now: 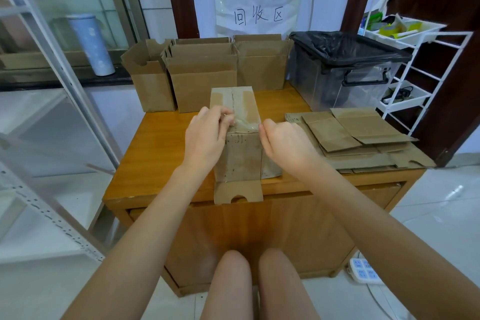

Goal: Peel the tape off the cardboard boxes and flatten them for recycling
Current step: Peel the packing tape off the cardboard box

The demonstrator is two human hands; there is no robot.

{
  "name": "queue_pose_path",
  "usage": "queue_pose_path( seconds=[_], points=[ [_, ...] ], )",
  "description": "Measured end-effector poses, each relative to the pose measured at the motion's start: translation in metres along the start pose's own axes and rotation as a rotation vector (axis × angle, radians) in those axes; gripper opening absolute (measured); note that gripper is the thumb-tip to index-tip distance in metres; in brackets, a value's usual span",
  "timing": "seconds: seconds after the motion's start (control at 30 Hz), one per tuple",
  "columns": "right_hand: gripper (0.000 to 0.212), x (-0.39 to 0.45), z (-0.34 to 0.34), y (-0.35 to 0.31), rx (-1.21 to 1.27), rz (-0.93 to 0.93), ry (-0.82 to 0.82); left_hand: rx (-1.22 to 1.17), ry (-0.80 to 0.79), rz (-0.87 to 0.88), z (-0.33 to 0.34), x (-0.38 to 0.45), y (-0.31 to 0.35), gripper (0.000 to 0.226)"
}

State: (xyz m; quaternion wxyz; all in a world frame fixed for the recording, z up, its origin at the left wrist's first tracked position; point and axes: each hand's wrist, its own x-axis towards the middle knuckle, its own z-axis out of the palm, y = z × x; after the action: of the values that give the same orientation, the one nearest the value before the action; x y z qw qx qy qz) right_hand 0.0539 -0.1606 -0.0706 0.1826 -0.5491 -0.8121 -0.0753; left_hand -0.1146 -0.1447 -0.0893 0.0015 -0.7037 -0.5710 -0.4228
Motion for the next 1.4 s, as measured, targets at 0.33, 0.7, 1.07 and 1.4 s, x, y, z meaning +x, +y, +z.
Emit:
queue_pose_path(
  seconds=[0.33,0.7,1.07,1.4],
  points=[
    [0.042,-0.001,0.000,-0.004,0.108,0.029,0.004,0.072,0.063,0.079,0.001,0.004,0.001,0.029],
    [0.044,-0.002,0.002,0.003,0.261,0.030,0.027,0.295,-0.077,0.103,-0.007,0.027,0.023,0.019],
    [0.034,0.002,-0.002,-0.004,0.180,-0.004,0.015,-0.318,-0.490,-0.413,-0.009,0.044,0.016,0.017],
    [0.024,0.006,-0.006,-0.001,-0.007,-0.025,-0.130,-0.431,-0.359,-0.097,-0.024,0.024,0.011,0.020]
  ],
)
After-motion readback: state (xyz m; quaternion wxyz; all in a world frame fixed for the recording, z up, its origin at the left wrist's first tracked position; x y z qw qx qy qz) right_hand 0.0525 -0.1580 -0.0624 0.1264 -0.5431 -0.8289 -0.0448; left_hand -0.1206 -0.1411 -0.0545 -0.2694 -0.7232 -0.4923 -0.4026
